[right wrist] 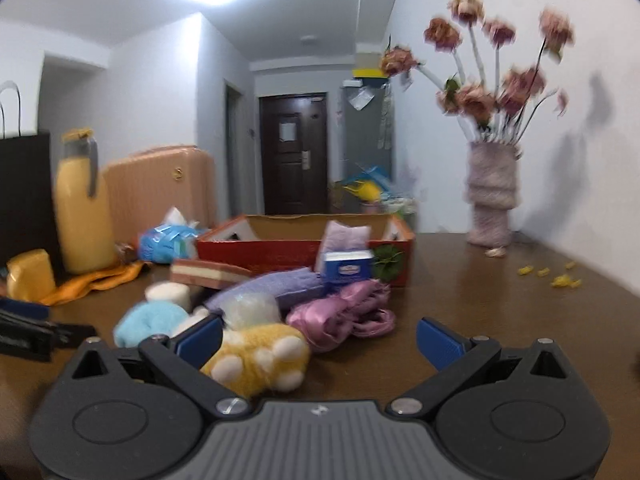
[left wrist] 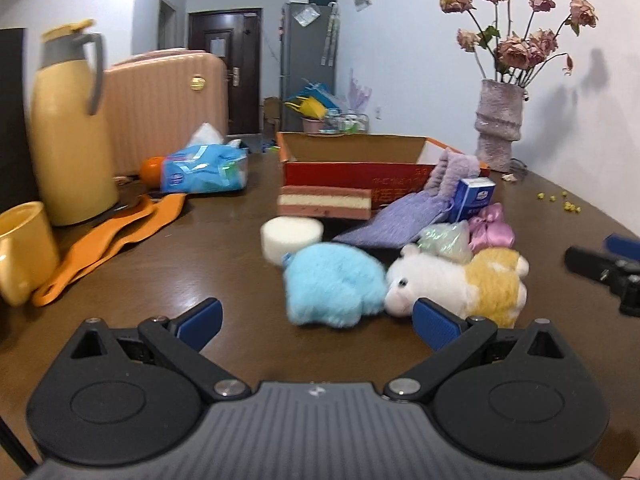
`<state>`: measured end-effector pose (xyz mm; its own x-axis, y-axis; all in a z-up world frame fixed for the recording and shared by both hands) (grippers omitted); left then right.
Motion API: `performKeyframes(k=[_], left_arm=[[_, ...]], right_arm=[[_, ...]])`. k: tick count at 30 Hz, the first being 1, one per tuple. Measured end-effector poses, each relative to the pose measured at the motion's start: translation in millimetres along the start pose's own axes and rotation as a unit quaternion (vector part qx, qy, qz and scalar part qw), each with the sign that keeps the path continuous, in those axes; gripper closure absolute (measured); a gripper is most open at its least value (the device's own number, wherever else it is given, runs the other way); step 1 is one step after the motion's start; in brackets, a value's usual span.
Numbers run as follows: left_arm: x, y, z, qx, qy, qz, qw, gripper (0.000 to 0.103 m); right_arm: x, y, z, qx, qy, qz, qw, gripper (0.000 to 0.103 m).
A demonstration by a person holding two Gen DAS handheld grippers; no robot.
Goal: Organize soft objects
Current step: 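Move both tools onto the white-and-yellow plush alpaca and close on it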
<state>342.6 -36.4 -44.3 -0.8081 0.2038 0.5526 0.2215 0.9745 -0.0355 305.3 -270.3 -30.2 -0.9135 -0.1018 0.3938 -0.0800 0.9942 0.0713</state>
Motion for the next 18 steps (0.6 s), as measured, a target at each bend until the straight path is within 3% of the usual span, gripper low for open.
performKeyframes(k=[3,5,6,10,13,16,18], left_arm=[[-18.0,-13.1,-6.0,0.007,0.015,0.034,0.9993,0.000],[-26.6,-24.5,-8.3,0.010,0.023,0.057,0.9980,0.000],[-29.2,-29.4,-9.4,0.011,0.024,0.064,0.9976,0.001],[-37.0,-44.8,-12.6,0.022,0.032,0.098,0.9944,0.026],[-43.3,-54.1,-8.4,0.039,0.062,0.140,0.9875,0.036],[-42.4,-56.9,-6.5,0.045,0.066,0.156,0.9845,0.046],[-40.0,-56.5,-5.9,0.047,0.063,0.160,0.9840,0.048]], right_arm=[[-25.8,-3.2,1.5,-0.030,0.056,-0.050,0.997,0.000],[-36.6,-4.2,-2.3,-0.041,0.053,-0.059,0.996,0.004],[-41.9,-2.9,-4.0,-0.040,0.056,-0.062,0.996,0.013],[-69.4,1.4,-8.0,-0.029,0.081,-0.069,0.994,0.046],[-87.4,2.1,-5.1,-0.040,0.103,-0.083,0.990,0.056],[-90.2,3.6,-0.1,-0.065,0.114,-0.105,0.986,0.069],[-83.6,6.5,2.8,-0.069,0.118,-0.116,0.984,0.069]])
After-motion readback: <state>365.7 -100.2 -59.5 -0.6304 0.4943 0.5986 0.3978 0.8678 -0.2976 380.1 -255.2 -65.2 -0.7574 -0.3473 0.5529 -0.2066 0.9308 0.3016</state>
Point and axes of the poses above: each gripper's, at about its wrist camera, not at the fingertips, and x roughly against the way its jaws point, y to its left, z to its underside, the point moved 9 cm from there along -x, roughly the way its jaws point, and after that the axes turned 4 degrees about y, right-handed, at the moved point
